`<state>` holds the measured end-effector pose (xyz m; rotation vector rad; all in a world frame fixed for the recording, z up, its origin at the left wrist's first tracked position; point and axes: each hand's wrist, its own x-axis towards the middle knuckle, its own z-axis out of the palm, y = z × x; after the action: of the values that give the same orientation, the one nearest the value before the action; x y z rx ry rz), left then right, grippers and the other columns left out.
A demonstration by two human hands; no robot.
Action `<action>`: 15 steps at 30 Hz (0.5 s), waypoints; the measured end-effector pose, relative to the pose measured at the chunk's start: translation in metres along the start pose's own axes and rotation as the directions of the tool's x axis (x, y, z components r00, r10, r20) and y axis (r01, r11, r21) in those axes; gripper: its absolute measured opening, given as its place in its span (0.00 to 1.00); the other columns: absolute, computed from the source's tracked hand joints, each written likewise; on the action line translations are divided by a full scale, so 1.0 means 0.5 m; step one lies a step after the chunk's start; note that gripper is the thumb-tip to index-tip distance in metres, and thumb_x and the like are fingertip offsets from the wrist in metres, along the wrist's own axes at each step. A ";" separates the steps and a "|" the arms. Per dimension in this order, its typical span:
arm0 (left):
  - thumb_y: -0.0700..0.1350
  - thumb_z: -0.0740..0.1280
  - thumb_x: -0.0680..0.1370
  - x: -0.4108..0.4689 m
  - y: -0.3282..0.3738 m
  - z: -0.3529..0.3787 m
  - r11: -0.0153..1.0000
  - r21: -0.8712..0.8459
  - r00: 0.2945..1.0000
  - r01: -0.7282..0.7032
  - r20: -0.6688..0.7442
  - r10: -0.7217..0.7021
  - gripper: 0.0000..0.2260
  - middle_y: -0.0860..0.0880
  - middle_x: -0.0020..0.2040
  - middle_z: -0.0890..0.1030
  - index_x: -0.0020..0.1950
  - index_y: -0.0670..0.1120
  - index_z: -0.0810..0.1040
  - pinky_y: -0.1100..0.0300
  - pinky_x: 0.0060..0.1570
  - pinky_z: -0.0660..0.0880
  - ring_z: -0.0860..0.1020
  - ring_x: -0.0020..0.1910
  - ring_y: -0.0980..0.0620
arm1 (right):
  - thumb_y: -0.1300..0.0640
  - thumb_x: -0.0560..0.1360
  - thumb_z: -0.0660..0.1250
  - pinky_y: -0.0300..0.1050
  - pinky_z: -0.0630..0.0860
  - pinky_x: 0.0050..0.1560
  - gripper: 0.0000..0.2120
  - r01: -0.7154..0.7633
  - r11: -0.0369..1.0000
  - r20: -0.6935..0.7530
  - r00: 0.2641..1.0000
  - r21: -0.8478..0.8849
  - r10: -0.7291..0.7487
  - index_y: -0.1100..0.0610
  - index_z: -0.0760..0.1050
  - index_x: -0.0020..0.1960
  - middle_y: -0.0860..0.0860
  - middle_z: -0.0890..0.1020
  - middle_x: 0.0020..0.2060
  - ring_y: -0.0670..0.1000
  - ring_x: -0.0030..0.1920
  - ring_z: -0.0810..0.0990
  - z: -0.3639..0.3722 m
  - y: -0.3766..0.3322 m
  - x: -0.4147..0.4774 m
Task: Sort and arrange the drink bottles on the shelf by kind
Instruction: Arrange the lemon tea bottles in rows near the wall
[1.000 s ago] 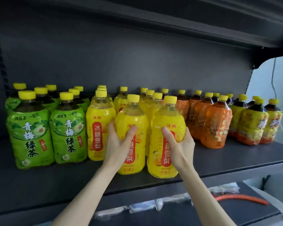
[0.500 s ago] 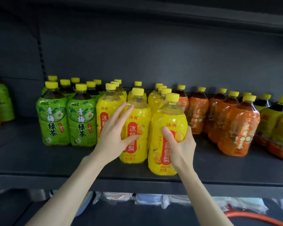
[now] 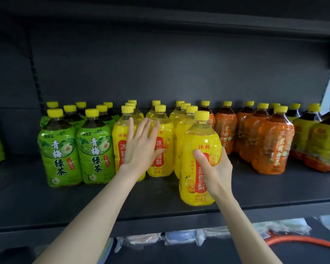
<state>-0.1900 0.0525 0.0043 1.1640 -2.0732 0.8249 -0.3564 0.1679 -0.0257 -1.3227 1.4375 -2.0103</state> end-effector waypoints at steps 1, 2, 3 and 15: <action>0.63 0.67 0.70 0.003 0.001 0.003 1.000 0.016 1.000 -0.002 0.002 0.002 0.38 0.39 0.69 0.70 0.73 0.42 0.64 0.42 0.71 0.39 0.64 0.72 0.43 | 0.39 0.63 0.70 0.31 0.78 0.37 0.29 0.002 1.000 -0.003 1.000 -0.003 -0.002 0.48 0.71 0.60 0.42 0.81 0.46 0.36 0.45 0.81 0.001 0.000 -0.001; 0.63 0.67 0.71 0.006 0.002 0.006 0.999 0.038 1.000 0.000 0.006 0.000 0.38 0.39 0.70 0.70 0.73 0.42 0.63 0.41 0.71 0.39 0.63 0.73 0.43 | 0.39 0.63 0.70 0.31 0.78 0.37 0.29 0.004 1.000 -0.005 1.000 -0.006 -0.004 0.48 0.71 0.60 0.42 0.81 0.46 0.36 0.44 0.81 0.002 0.001 -0.001; 0.63 0.67 0.71 0.008 0.004 0.009 0.998 0.064 1.000 0.006 0.008 -0.007 0.38 0.38 0.70 0.69 0.73 0.42 0.62 0.41 0.71 0.38 0.63 0.73 0.43 | 0.40 0.63 0.70 0.32 0.78 0.37 0.28 0.006 1.000 -0.008 1.000 -0.008 -0.006 0.48 0.71 0.60 0.43 0.81 0.47 0.37 0.45 0.82 0.002 0.001 -0.001; 0.56 0.60 0.79 -0.047 -0.042 0.013 0.962 -0.225 0.947 0.155 -0.242 -0.209 0.27 0.38 0.72 0.65 0.72 0.41 0.63 0.44 0.71 0.52 0.60 0.72 0.40 | 0.41 0.61 0.71 0.33 0.75 0.37 0.33 0.042 0.996 -0.050 0.998 -0.076 -0.046 0.51 0.62 0.60 0.42 0.79 0.42 0.32 0.39 0.80 0.020 -0.010 -0.018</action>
<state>-0.1627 0.0506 -0.0130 1.0534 -1.7552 0.6248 -0.3423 0.1711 -0.0251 -1.3535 1.5333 -2.0509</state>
